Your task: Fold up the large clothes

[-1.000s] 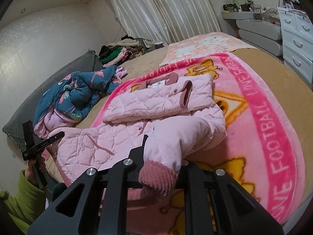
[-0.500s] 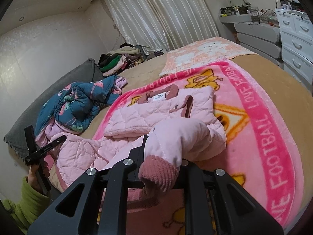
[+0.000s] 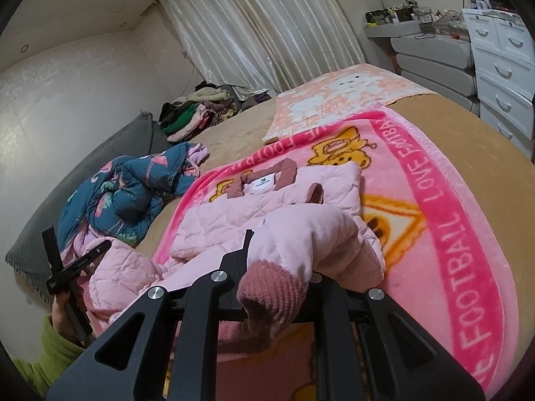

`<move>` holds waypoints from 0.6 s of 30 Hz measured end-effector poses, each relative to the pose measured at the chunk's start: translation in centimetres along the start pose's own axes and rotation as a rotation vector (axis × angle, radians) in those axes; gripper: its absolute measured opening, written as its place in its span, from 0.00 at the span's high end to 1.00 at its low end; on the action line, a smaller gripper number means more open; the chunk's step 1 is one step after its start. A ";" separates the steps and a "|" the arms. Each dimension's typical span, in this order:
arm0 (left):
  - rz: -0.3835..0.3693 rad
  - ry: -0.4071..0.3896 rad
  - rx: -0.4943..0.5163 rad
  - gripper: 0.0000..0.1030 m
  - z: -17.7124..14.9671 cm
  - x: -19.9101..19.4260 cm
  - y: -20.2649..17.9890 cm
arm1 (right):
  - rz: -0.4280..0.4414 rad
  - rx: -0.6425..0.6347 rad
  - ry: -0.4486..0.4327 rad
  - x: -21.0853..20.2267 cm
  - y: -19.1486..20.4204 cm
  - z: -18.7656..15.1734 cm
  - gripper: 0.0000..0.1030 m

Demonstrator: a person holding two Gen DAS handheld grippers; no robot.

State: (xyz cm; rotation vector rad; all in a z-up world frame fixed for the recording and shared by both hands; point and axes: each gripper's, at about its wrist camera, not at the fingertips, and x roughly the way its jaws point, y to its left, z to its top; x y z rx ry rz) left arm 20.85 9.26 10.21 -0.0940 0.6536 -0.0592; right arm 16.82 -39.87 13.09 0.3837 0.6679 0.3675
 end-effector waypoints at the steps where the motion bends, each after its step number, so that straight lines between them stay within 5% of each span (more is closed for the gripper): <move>1: 0.004 0.002 -0.001 0.93 0.2 0.3 0.1 | -0.003 0.009 0.002 0.4 -0.2 0.3 0.88; 18: 0.084 0.033 -0.026 0.92 2.7 7.5 1.9 | -0.032 0.140 0.044 6.8 -4.4 4.0 0.86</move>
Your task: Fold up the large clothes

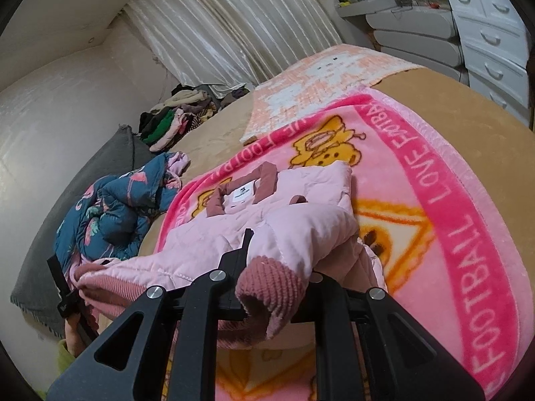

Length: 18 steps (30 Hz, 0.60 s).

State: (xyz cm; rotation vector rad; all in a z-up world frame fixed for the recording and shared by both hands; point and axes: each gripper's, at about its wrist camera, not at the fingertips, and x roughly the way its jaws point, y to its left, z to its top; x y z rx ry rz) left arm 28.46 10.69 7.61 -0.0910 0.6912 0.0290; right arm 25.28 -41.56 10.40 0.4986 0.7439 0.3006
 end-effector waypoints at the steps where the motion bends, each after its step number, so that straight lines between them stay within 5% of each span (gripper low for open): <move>1: 0.003 0.005 -0.001 0.92 0.1 0.6 0.1 | 0.000 0.005 0.002 0.3 -0.1 0.2 0.86; 15: 0.019 0.063 -0.010 0.92 0.9 6.4 0.1 | 0.081 0.144 0.053 4.5 -2.9 2.2 0.73; 18: 0.017 0.069 -0.017 0.92 0.8 7.2 0.1 | 0.134 0.178 0.041 4.6 -3.2 2.5 0.48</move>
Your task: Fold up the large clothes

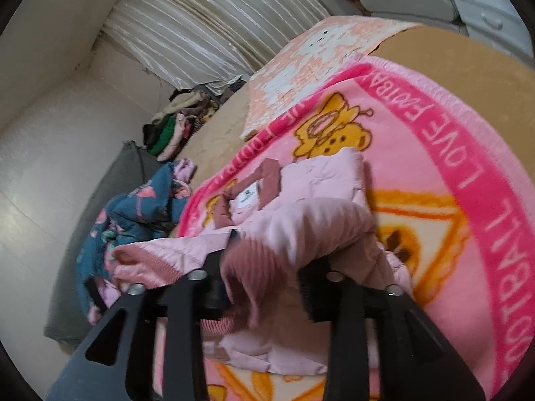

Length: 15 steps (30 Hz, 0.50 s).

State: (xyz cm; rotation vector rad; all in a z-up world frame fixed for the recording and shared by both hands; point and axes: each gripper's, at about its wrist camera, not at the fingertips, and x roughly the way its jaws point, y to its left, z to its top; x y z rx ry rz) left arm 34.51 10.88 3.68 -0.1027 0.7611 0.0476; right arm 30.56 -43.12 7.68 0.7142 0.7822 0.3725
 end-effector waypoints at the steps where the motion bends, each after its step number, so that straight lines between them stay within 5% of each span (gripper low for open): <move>1: 0.000 0.002 0.001 0.92 0.0 0.2 0.0 | 0.006 0.005 -0.014 -0.2 0.0 0.1 0.39; 5: -0.001 0.008 0.000 0.91 0.0 1.0 -0.2 | 0.022 -0.032 -0.071 -1.0 0.4 0.6 0.23; 8: -0.007 0.009 -0.005 0.90 0.1 1.4 -0.3 | 0.015 -0.067 -0.121 -1.7 0.5 0.7 0.20; 11: -0.010 0.003 -0.007 0.86 0.1 1.6 -0.4 | -0.074 -0.144 -0.158 -1.8 0.4 0.3 0.14; 15: -0.047 -0.016 -0.036 0.79 -0.1 1.1 -0.2 | -0.261 -0.284 -0.081 0.9 0.1 -1.3 0.12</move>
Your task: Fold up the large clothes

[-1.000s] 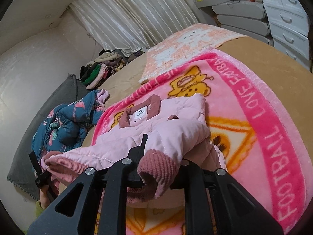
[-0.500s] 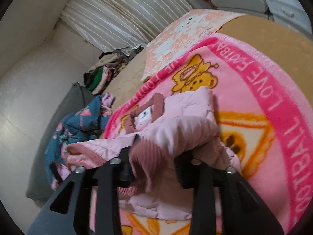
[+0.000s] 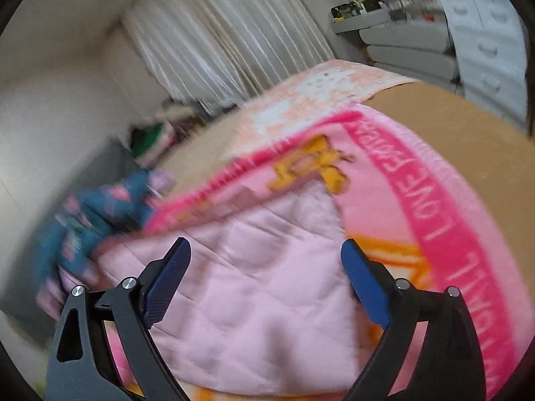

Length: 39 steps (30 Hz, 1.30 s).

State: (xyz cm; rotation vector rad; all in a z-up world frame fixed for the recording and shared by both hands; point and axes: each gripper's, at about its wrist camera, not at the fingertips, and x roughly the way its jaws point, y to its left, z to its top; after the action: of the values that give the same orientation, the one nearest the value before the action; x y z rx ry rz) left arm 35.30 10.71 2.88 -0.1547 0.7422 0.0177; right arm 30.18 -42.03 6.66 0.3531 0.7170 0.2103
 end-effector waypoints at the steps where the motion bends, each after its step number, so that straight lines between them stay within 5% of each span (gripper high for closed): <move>1: -0.011 -0.006 -0.005 0.75 0.0 -0.2 -0.1 | -0.027 -0.027 0.031 0.9 0.1 -0.7 0.12; 3: -0.039 -0.018 -0.021 0.64 0.1 -0.9 0.0 | -0.050 -0.051 0.083 2.4 0.2 -1.9 0.12; 5: -0.066 -0.031 -0.026 0.43 0.3 -1.5 -0.2 | -0.068 -0.066 0.106 3.3 0.2 -2.9 0.12; 7: -0.072 -0.056 -0.013 0.40 0.5 -2.6 -0.6 | -0.089 -0.091 0.102 3.7 0.5 -3.4 0.11; 11: -0.057 -0.128 0.012 0.18 1.0 -5.4 -1.2 | -0.100 -0.103 0.094 3.7 0.8 -3.7 0.11; 19: 0.058 -0.221 0.079 0.09 0.6 -8.4 -0.1 | -0.112 -0.135 0.078 2.5 1.2 -3.9 0.11; 28: 0.139 -0.065 0.144 0.09 -2.7 -4.0 1.8 | -0.160 -0.212 0.036 1.0 2.0 -5.2 0.09; 39: 0.095 0.047 0.166 0.09 -4.2 -0.1 2.5 | -0.169 -0.190 0.052 1.6 0.6 -5.8 0.09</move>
State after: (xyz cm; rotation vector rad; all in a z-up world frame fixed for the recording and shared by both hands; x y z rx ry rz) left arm 32.21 12.53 -0.41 0.0390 0.7943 0.0429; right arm 27.38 -39.63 1.89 0.1052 0.7672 0.1263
